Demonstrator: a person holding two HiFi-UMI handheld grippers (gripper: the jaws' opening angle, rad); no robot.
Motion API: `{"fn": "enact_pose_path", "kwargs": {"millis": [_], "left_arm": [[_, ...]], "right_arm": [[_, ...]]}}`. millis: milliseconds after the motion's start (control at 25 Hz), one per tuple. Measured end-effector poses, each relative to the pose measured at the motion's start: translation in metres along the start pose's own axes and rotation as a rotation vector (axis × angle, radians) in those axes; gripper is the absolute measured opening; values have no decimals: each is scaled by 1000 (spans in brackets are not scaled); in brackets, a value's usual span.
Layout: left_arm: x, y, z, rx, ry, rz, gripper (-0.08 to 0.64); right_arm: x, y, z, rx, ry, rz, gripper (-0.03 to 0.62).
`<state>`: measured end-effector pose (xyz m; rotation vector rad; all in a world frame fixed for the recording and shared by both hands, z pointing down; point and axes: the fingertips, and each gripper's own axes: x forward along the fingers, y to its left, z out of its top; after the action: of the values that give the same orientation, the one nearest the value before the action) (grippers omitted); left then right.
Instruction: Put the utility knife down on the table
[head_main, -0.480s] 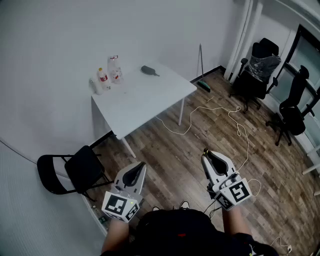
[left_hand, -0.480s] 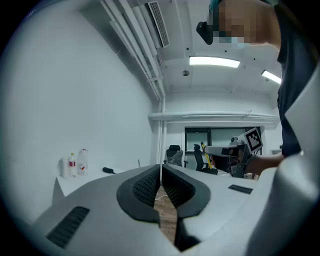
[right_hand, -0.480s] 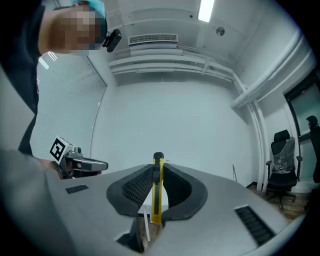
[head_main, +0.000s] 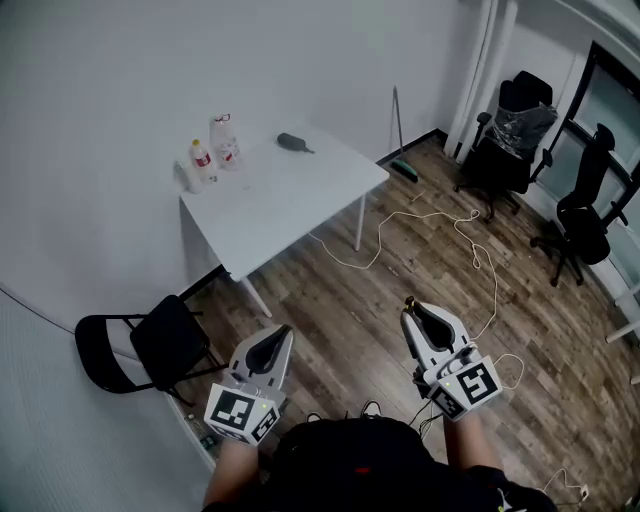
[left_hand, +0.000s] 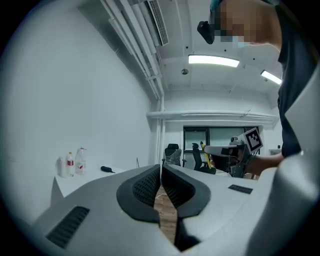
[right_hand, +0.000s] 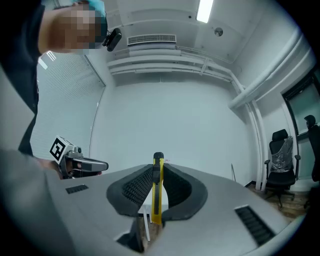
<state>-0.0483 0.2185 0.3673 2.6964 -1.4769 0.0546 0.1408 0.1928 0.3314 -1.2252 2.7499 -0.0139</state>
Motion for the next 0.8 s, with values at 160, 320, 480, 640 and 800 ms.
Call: {"fn": "enact_pose_path", "kwargs": {"millis": [160, 320, 480, 640, 800], "left_arm": [[-2, -1, -2, -1, 6, 8, 31], [-6, 1, -5, -4, 16, 23, 31], [-7, 2, -7, -10, 24, 49, 31], [0, -3, -6, -12, 27, 71, 31], [15, -14, -9, -11, 37, 80, 31]], "right_arm": [[-1, 0, -4, 17, -2, 6, 75], [5, 0, -6, 48, -10, 21, 75], [9, -3, -7, 86, -18, 44, 75], [10, -13, -5, 83, -21, 66, 75], [6, -32, -8, 84, -20, 82, 75]]}}
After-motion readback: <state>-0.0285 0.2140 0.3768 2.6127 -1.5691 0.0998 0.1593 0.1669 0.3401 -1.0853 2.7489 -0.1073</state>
